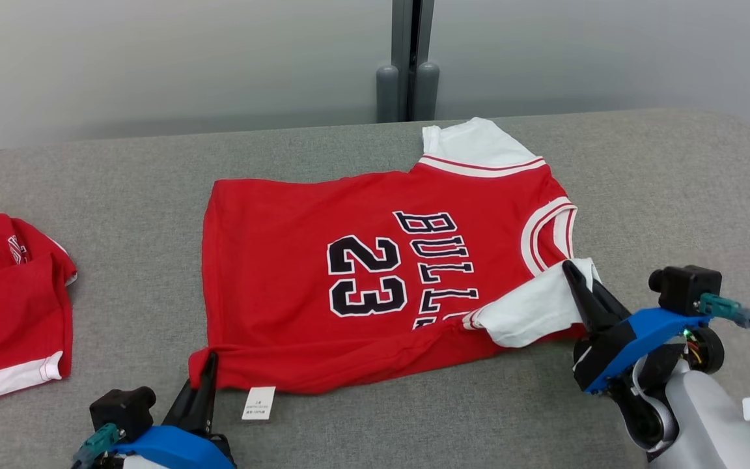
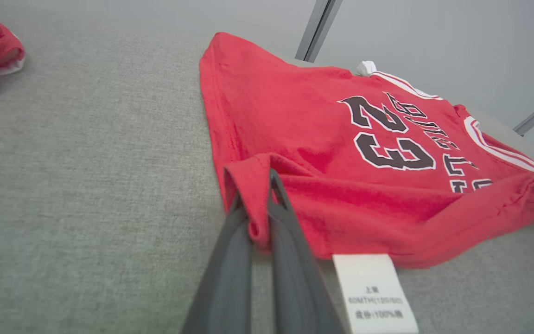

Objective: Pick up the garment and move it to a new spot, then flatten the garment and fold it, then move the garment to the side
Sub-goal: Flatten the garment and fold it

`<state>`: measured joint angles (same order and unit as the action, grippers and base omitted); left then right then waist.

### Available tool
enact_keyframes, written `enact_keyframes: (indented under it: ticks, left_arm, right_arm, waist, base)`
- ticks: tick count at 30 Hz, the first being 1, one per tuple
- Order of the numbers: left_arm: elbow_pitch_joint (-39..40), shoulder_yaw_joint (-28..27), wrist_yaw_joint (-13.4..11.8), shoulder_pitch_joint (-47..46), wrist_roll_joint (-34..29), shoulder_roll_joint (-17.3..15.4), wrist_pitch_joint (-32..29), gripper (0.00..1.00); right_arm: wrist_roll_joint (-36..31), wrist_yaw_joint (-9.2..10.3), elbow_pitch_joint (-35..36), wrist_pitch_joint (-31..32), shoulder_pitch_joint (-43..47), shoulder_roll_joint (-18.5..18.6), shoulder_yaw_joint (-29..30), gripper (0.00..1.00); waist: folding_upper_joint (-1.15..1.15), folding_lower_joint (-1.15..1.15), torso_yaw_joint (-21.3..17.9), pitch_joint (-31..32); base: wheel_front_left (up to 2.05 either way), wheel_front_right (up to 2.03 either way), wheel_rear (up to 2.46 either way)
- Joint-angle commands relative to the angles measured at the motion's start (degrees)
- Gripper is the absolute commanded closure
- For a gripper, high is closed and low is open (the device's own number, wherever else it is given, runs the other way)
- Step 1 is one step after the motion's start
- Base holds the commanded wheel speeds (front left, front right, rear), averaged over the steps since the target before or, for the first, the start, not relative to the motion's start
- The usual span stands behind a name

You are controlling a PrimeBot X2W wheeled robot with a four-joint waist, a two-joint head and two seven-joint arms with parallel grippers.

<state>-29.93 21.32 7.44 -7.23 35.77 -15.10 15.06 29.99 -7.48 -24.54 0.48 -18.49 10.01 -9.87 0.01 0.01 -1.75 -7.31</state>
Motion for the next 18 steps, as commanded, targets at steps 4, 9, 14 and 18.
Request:
enact_keyframes:
  ticks: [4, 9, 14, 18]
  left_arm:
    - [-0.49, 1.53, 0.06, -3.22, 0.41, -0.83, 0.16, 1.00]
    - [-1.11, 3.54, 0.06, -6.91, 0.69, -1.67, 0.16, 1.00]
    - [-3.31, 5.48, 0.06, -11.08, 1.76, -2.35, 0.10, 1.00]
    - [-6.05, 6.34, 0.06, -13.92, 2.74, -2.90, 0.12, 1.00]
  right_arm:
    - [0.06, -0.03, -4.52, 0.14, -5.14, 0.94, -1.45, 1.00]
    - [0.32, -0.03, -10.72, -1.01, -10.29, 1.38, -2.19, 1.00]
    - [0.92, -0.03, -16.28, -2.93, -14.71, 0.95, -3.74, 1.00]
    - [0.57, -0.03, -20.49, -5.69, -17.77, 0.38, -5.24, 1.00]
  waist:
    - [-0.01, -0.01, 0.37, -0.67]
    - [-0.01, -0.01, 0.75, -1.90]
    - [-0.01, -0.01, 0.79, -3.31]
    - [-0.01, -0.01, 0.28, -4.38]
  base:
    - [0.00, 0.00, 0.00]
    - [0.00, 0.00, 0.00]
    - [0.00, 0.00, 0.00]
    - [0.00, 0.00, 0.00]
